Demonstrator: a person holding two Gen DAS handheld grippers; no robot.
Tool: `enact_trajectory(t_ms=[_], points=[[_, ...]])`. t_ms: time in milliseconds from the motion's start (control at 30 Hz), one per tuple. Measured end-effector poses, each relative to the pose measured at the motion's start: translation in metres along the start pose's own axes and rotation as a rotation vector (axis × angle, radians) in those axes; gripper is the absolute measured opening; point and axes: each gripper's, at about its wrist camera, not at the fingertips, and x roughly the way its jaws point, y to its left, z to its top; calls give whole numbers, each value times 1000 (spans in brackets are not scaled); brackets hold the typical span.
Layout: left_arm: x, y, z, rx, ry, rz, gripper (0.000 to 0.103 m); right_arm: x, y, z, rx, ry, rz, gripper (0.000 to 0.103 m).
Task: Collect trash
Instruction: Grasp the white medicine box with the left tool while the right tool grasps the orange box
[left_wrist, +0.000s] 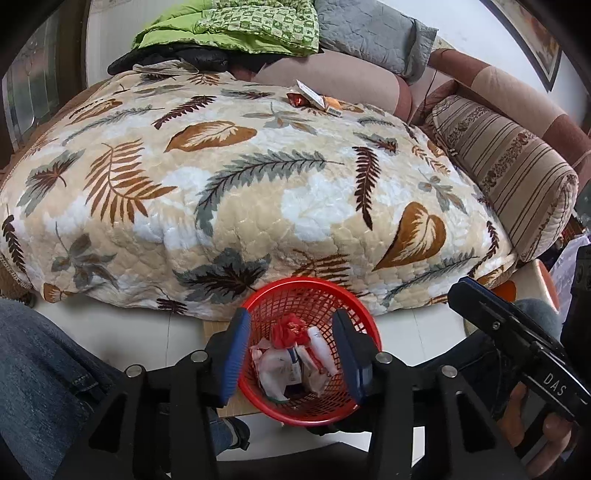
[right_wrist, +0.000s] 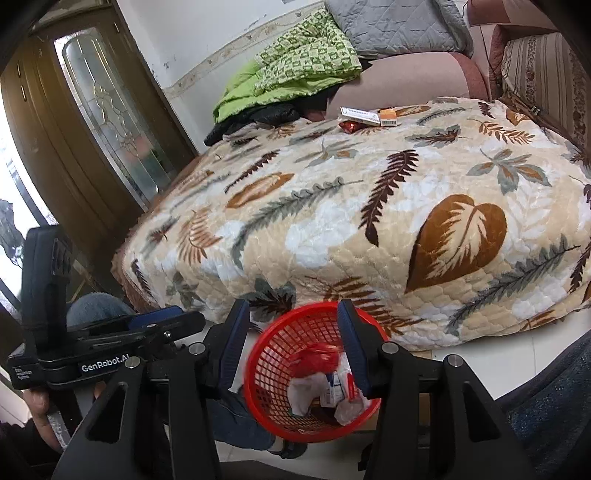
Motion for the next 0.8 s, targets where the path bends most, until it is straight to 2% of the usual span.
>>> enact_trajectory(t_ms=[67,100,133,200,367,467,533,600,667,800], points=[[-3,2,8,-8,4,-21,52,-5,0,8,0,-14,12,48],[-6,3,15,-10,0,-30,58,-7,-1,14,1,-23,16,51],[-10,3,24,-7,-13,-33,61,-9,-2,22,-1,-27,24,59],[-18,3,42,12,-51,-28,74,-10,-4,40,-15,-36,43,66],[-30,0,106,76,-139,-28,86,-8,-19,110,-52,-97,47,69],[-23,-2,147,98,-172,-24,87,2,-35,156,-46,-127,39,69],[-16,0,171,99,-194,-19,87,6,-46,182,-29,-179,30,69],[-5,1,196,90,-189,-17,87,15,-56,211,-26,-213,-12,69],[6,2,222,67,-181,-35,87,31,-67,236,-14,-207,-17,69],[26,-6,260,75,-215,0,87,71,-91,270,35,-162,-17,69]])
